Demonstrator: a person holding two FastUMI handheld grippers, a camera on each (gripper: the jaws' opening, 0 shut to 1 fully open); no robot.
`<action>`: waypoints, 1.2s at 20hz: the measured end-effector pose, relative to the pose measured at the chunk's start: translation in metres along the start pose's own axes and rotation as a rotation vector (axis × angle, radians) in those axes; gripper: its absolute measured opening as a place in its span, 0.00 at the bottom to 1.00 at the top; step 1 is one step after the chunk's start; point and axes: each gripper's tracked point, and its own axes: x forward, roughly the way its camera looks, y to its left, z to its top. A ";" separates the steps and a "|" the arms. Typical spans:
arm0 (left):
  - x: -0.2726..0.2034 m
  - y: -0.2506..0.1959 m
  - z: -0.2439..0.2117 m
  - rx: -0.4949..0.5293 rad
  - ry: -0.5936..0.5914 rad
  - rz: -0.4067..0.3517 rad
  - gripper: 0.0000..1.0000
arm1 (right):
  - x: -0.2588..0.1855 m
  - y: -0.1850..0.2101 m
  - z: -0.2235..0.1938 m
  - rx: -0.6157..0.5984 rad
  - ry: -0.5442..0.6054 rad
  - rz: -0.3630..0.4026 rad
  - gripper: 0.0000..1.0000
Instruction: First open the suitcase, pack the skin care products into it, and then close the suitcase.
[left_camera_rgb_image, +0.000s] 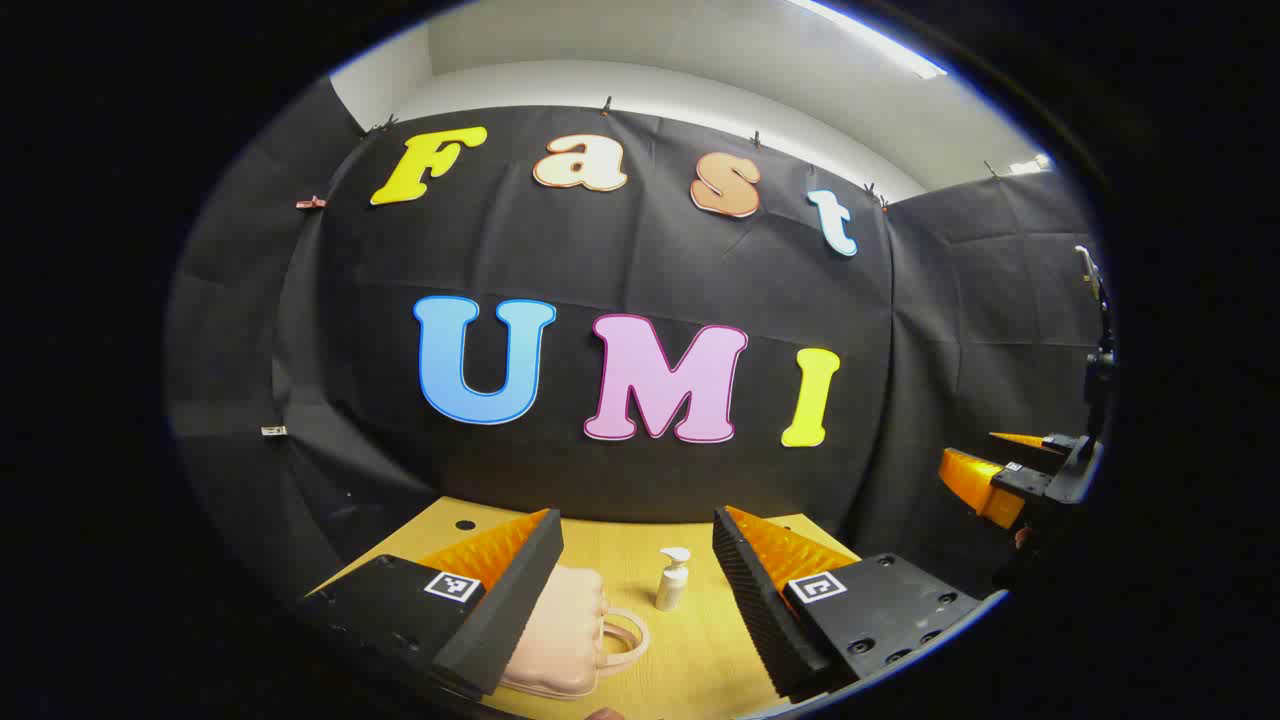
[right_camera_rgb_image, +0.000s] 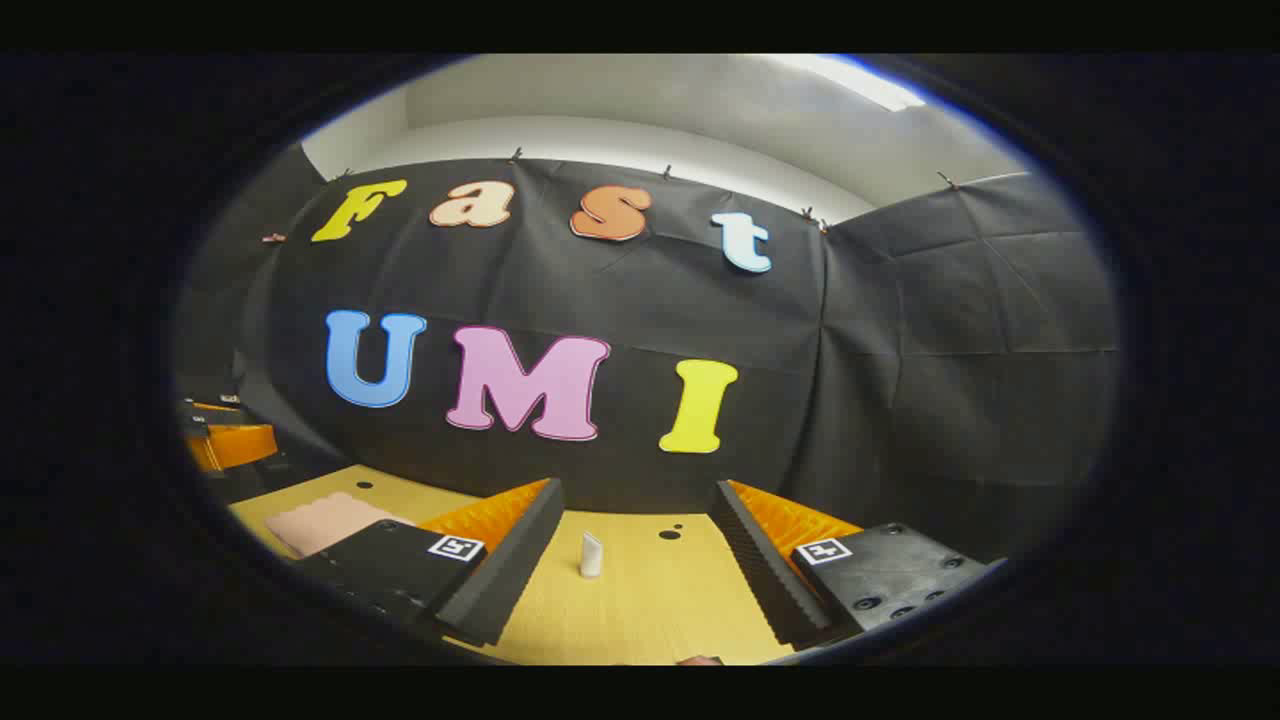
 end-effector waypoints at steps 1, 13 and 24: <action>0.001 -0.003 -0.002 -0.002 0.002 -0.007 0.96 | 0.000 -0.002 -0.001 -0.004 0.001 -0.007 0.96; 0.008 -0.006 -0.004 -0.006 0.010 -0.015 0.96 | 0.005 -0.012 0.000 -0.002 -0.004 -0.034 0.97; 0.031 -0.025 -0.058 -0.068 0.085 -0.142 0.96 | 0.007 0.000 0.000 0.053 0.005 -0.028 0.97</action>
